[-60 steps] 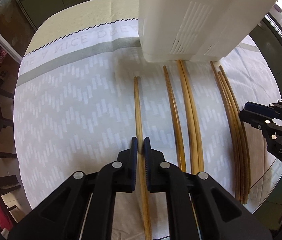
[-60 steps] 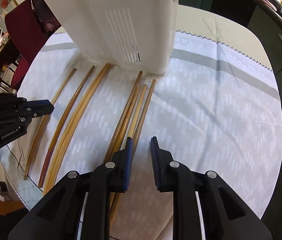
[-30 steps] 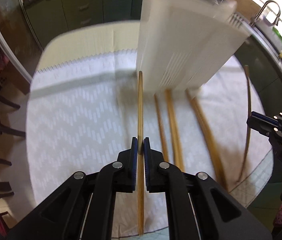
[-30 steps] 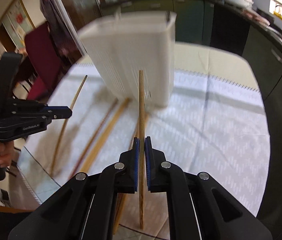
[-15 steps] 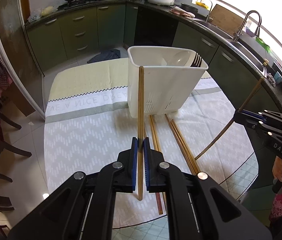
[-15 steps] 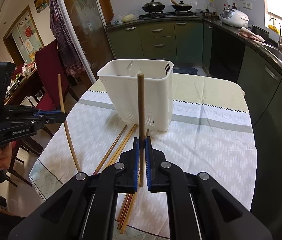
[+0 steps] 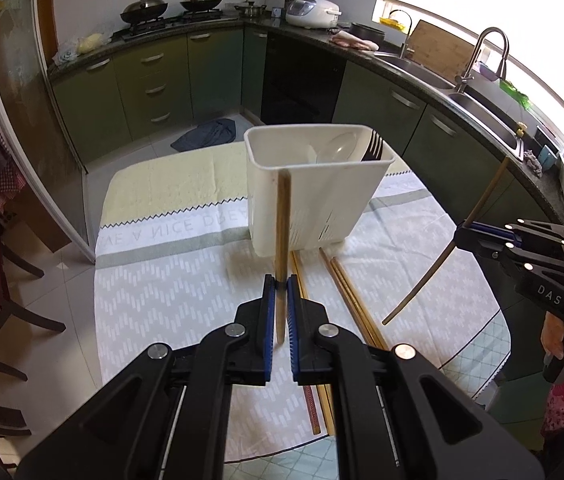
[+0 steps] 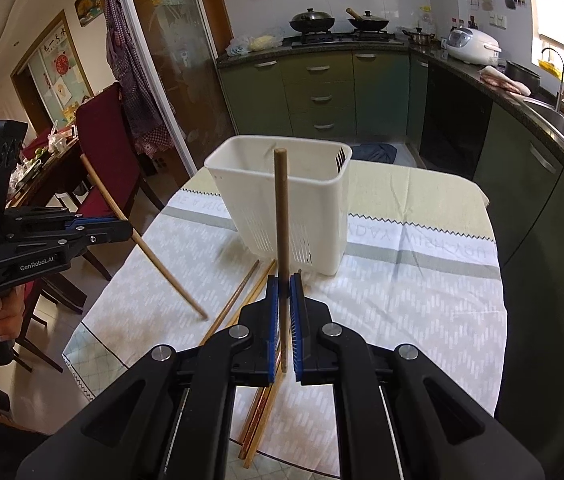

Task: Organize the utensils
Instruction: 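Lift both chopsticks over the holder and release them inside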

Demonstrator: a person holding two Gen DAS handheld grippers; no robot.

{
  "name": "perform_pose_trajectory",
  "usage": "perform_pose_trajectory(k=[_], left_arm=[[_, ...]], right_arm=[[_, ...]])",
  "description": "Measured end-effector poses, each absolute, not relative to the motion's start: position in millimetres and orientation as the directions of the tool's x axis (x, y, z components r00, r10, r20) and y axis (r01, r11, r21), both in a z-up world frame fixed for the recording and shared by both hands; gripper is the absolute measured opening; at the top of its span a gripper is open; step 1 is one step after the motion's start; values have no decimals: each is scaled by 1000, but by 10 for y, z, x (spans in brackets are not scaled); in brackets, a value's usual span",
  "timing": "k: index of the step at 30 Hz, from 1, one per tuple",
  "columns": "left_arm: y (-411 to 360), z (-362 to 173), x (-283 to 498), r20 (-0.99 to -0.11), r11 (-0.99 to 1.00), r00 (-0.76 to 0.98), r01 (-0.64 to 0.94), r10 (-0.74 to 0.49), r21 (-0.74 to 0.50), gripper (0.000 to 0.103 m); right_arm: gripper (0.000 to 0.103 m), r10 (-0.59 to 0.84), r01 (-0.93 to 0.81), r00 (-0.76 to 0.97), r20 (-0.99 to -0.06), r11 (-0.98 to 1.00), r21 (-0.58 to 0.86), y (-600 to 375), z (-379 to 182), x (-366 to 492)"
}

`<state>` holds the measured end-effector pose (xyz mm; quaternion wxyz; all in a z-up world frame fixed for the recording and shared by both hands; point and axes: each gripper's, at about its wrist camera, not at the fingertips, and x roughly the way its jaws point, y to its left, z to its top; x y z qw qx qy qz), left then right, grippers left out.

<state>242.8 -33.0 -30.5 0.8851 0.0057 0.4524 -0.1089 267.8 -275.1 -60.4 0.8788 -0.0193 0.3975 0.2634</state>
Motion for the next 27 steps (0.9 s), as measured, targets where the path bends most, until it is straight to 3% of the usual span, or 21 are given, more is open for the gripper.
perform_pose_trajectory(k=[11, 21, 27], left_arm=[[-372, 174, 2451, -757, 970, 617, 220, -217, -99, 6], [-419, 1141, 2643, -582, 972, 781, 219, -226, -83, 6], [-489, 1003, 3071, -572, 976, 791, 197, -216, -96, 6]], right_arm=[[7, 495, -507, 590, -638, 842, 183, -2759, 44, 2727], [7, 506, -483, 715, -482, 856, 183, -2795, 908, 3090], [7, 466, -444, 724, -510, 879, 173, -2632, 785, 3544]])
